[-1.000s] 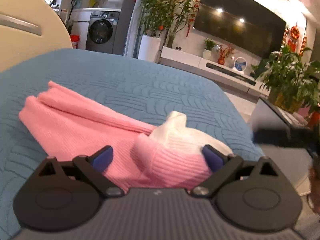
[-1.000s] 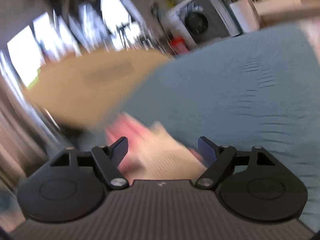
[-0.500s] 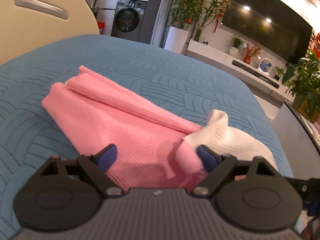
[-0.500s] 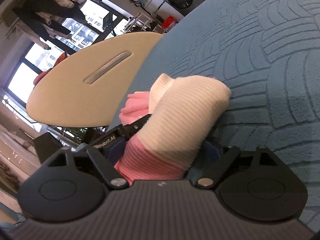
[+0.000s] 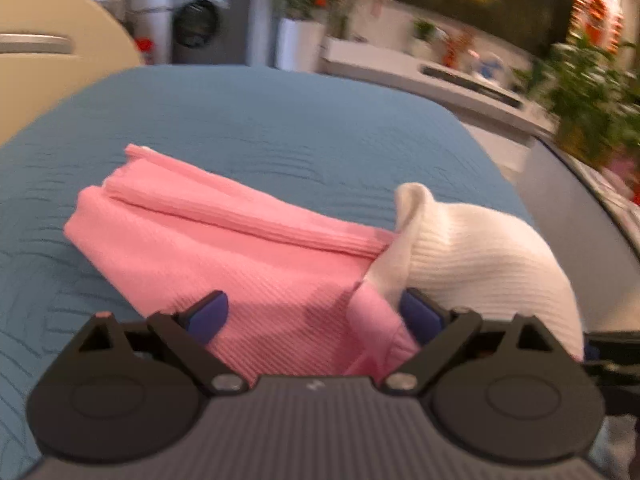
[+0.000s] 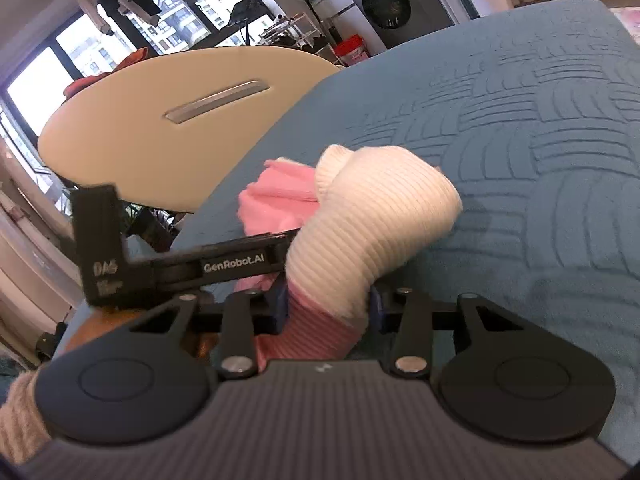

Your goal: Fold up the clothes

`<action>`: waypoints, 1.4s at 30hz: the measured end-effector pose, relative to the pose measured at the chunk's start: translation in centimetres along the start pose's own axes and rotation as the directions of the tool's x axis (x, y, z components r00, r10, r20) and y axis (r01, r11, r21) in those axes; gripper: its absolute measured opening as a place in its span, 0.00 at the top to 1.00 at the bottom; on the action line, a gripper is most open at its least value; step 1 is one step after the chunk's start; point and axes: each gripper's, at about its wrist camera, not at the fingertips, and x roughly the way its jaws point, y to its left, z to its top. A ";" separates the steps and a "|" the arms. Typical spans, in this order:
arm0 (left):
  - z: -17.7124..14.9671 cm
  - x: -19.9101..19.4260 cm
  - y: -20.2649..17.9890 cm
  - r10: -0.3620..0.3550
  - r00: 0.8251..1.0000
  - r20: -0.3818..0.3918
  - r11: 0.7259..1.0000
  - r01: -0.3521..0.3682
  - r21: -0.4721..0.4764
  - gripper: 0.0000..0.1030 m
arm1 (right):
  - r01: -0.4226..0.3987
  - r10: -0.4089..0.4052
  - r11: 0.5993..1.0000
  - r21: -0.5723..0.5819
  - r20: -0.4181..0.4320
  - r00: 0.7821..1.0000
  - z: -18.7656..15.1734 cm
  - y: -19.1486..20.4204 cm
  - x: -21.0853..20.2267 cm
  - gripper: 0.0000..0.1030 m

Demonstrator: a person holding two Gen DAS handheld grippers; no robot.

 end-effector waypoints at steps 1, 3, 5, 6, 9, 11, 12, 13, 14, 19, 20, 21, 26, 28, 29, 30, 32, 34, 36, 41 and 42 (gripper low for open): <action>-0.4 -0.4 -0.8 -0.042 0.999 -0.024 0.999 0.042 0.024 0.08 | 0.001 -0.001 1.000 0.016 -0.004 1.000 -0.4 0.1 -1.1 0.59; -1.8 -0.8 -2.9 -0.080 0.995 -0.067 0.989 0.087 0.117 0.08 | 0.010 -0.009 0.998 0.060 -0.028 1.000 -1.8 0.2 -4.4 0.59; -3.3 -0.9 -5.2 -0.078 0.993 -0.092 0.967 0.098 0.233 0.06 | 0.034 -0.026 0.994 0.103 -0.080 0.996 -3.5 0.0 -6.4 0.59; -4.1 -0.7 -6.4 -0.051 0.995 -0.082 0.949 0.074 0.307 0.01 | 0.055 -0.041 0.990 0.126 -0.113 0.993 -4.3 -0.3 -6.9 0.58; -4.7 -0.5 -7.9 -0.010 0.999 -0.050 0.923 0.028 0.383 0.00 | 0.135 -0.096 0.972 0.191 -0.202 0.975 -6.0 -2.3 -6.8 0.47; -4.6 -0.6 -7.5 -0.020 0.999 -0.042 0.929 0.034 0.368 0.00 | 0.141 -0.104 0.972 0.187 -0.192 0.976 -5.6 -2.3 -7.4 0.45; -4.8 -0.7 -7.2 -0.026 0.999 -0.035 0.932 0.037 0.361 0.00 | 0.148 -0.115 0.974 0.172 -0.187 0.976 -5.3 -2.1 -7.7 0.45; -4.8 -0.5 -6.9 -0.035 0.999 -0.034 0.937 0.045 0.347 0.00 | 0.165 -0.140 0.978 0.128 -0.180 0.974 -4.9 -1.5 -8.1 0.44; -4.7 -0.4 -6.7 -0.045 0.998 -0.035 0.942 0.054 0.331 0.00 | 0.182 -0.165 0.980 0.085 -0.173 0.971 -4.5 -1.0 -8.5 0.44; -4.0 -0.1 -6.7 -0.046 0.998 -0.047 0.941 0.059 0.332 0.00 | 0.252 -0.269 0.924 -0.287 -0.022 0.963 -2.9 3.4 -10.6 0.43; -3.8 -0.1 -6.6 -0.051 0.997 -0.050 0.942 0.064 0.331 0.00 | 0.252 -0.265 0.894 -0.371 0.016 0.964 -2.7 4.4 -11.0 0.43; -3.6 0.1 -6.5 -0.057 0.997 -0.053 0.943 0.071 0.324 0.00 | 0.247 -0.258 0.862 -0.442 0.036 0.965 -2.5 5.2 -11.0 0.44; -2.3 -0.5 -5.1 0.010 1.000 0.012 0.962 -0.013 0.271 0.01 | 0.157 -0.262 0.765 -0.625 -0.079 0.962 -3.3 6.4 -6.1 0.44; -2.1 -0.2 -4.5 0.113 0.992 0.061 0.946 -0.126 0.300 0.01 | 0.179 -0.259 0.732 -0.658 -0.025 0.966 -3.8 6.1 -4.5 0.44; -2.1 0.1 -4.3 0.163 0.983 0.081 0.928 -0.181 0.325 0.01 | 0.191 -0.263 0.720 -0.667 -0.008 0.965 -4.0 5.8 -3.7 0.42; -2.0 0.4 -4.0 0.193 0.977 0.093 0.918 -0.213 0.335 0.00 | 0.194 -0.281 0.719 -0.667 -0.024 0.959 -4.2 5.0 -2.5 0.35; -1.7 0.8 -3.1 0.220 0.970 0.101 0.919 -0.241 0.313 0.00 | 0.182 -0.274 0.741 -0.646 -0.044 0.961 -4.2 3.8 -1.1 0.28; -0.9 0.5 -2.0 0.226 0.968 0.110 0.940 -0.246 0.238 0.03 | 0.163 -0.248 0.769 -0.618 -0.053 0.967 -4.0 2.8 -0.4 0.24; -0.2 -0.5 -1.7 0.237 0.959 0.152 0.947 -0.263 0.183 0.03 | 0.157 -0.236 0.773 -0.615 -0.048 0.971 -3.4 2.6 -0.3 0.23; -0.3 -0.5 -2.5 0.221 0.953 0.208 0.935 -0.268 0.232 0.00 | 0.136 -0.212 0.761 -0.635 -0.045 0.976 -3.0 2.4 1.0 0.22; -0.4 0.6 -2.4 0.245 0.949 0.199 0.926 -0.290 0.241 0.00 | 0.133 -0.211 0.760 -0.636 -0.048 0.976 -2.9 2.5 1.2 0.22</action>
